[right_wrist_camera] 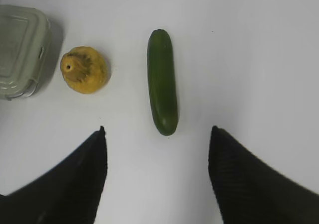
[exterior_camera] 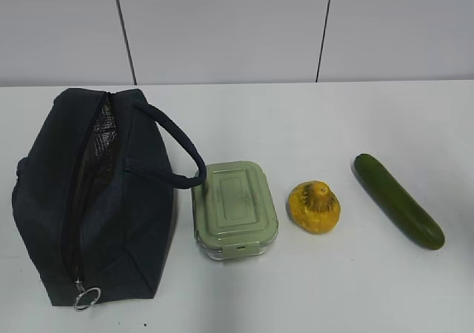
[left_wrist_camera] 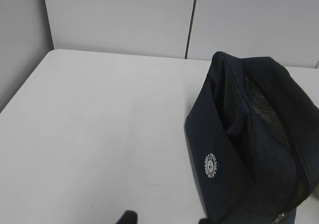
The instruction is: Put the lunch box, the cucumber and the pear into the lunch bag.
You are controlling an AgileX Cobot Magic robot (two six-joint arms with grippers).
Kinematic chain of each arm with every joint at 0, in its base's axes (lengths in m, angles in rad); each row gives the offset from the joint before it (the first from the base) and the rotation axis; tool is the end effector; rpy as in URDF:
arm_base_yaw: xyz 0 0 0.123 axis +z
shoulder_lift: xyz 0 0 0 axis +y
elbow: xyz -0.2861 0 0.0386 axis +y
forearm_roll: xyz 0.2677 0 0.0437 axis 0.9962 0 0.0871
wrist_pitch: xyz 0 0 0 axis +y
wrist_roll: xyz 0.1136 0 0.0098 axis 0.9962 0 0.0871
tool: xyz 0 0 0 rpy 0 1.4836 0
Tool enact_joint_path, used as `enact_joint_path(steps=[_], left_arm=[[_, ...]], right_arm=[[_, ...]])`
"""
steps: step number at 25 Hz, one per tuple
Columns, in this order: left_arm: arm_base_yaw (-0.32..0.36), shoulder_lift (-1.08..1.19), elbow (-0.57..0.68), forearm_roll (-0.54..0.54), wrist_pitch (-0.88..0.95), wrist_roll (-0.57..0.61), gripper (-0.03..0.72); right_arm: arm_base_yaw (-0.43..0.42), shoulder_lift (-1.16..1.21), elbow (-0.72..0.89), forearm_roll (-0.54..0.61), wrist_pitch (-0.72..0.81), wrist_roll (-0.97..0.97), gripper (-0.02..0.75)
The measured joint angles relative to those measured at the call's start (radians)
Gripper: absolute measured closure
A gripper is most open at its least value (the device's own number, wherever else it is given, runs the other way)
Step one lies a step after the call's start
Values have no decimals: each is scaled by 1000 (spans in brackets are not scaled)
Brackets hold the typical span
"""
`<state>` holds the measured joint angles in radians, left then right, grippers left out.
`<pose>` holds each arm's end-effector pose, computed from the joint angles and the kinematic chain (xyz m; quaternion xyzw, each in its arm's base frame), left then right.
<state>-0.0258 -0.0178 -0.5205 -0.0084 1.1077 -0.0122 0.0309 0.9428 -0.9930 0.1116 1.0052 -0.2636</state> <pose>0.0216 -0.0014 0.2783 0.0062 0.8555 -0.0140 0.5176 0.2014 0.0170 0.3478 -0.1258 0.9290 0.0142 0.3478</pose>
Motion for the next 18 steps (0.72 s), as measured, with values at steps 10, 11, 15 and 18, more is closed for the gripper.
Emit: enact_joint_path(steps=[10, 11, 15, 18], left_arm=[[0, 0, 0, 0, 0, 0, 450], [0, 0, 0, 0, 0, 0, 450], [0, 0, 0, 0, 0, 0, 450], [0, 0, 0, 0, 0, 0, 450]], right_arm=[[0, 429, -221, 58, 24, -67, 216], [0, 470, -233, 61, 24, -69, 211], [0, 618, -255, 63, 24, -86, 192], [0, 712, -255, 74, 24, -99, 165]])
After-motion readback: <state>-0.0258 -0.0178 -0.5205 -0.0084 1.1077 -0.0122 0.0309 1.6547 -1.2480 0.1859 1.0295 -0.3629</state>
